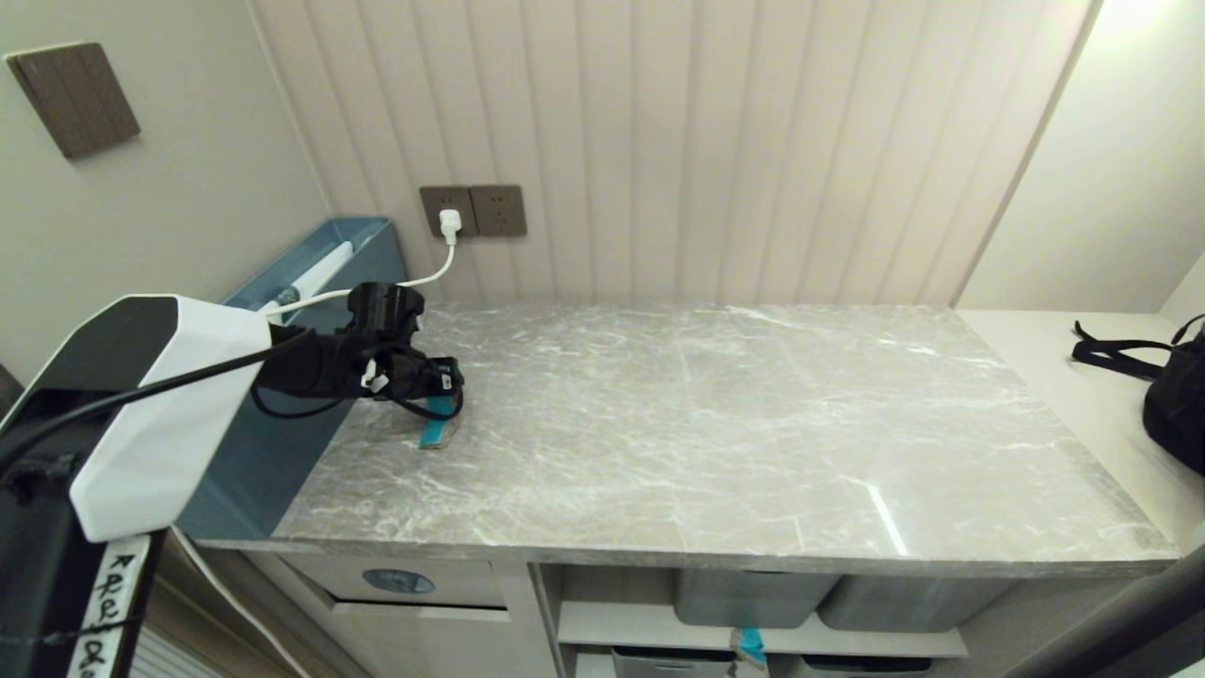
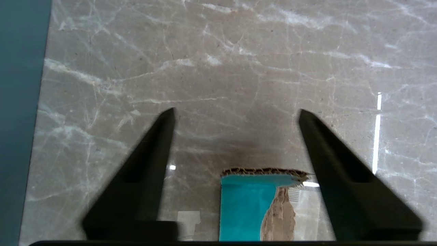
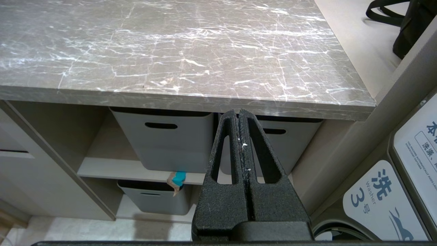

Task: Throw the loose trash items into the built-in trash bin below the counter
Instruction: Pick up the garbage

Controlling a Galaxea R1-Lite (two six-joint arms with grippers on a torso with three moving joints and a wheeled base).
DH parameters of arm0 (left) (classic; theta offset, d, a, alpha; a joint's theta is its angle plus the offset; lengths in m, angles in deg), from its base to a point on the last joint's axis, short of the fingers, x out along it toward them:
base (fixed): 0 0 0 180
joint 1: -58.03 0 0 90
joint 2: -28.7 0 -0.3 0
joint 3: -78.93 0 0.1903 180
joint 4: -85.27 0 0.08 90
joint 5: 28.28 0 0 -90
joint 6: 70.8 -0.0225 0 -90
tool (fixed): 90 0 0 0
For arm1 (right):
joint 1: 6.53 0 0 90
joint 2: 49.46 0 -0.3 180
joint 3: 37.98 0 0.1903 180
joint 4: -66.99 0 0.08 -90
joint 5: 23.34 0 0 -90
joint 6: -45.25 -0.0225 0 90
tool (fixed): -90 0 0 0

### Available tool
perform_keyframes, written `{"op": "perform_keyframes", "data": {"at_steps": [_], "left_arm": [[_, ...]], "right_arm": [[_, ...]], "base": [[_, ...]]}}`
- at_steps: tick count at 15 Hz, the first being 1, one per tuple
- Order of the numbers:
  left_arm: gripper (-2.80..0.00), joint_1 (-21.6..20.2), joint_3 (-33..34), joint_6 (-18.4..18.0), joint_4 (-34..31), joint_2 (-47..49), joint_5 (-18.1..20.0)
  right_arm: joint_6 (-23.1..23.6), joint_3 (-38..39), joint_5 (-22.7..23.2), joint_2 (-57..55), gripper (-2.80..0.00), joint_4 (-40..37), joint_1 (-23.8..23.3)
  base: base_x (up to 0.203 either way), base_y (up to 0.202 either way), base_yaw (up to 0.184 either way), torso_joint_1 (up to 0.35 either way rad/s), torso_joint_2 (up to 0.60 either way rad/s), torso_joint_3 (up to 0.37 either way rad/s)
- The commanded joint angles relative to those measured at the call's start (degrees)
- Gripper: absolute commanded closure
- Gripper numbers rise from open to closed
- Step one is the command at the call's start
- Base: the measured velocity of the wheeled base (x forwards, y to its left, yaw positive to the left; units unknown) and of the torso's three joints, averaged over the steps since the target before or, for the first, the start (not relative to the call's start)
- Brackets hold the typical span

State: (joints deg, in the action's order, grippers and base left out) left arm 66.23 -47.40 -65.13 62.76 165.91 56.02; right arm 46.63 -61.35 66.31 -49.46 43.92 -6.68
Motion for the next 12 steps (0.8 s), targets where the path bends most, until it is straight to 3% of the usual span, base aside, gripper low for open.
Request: {"op": "perform_keyframes", "data": {"at_steps": [1,12], "left_arm": [[0.00,0.2,-0.2,0.0,-0.2,0.3,0.1],[0.00,0.8,0.1,0.0,-0.2,-0.2,0.1]], "right_arm": [[0.0,0.1,0.0,-0.1,0.00,0.1,0.0],[0.0,0.1,0.0,0.0,0.00,0.0,0.0]], "base": [[0.000,0.000,0.000,0.000,0.00,0.000],[0.000,0.000,0.000,0.000,0.00,0.000]]}}
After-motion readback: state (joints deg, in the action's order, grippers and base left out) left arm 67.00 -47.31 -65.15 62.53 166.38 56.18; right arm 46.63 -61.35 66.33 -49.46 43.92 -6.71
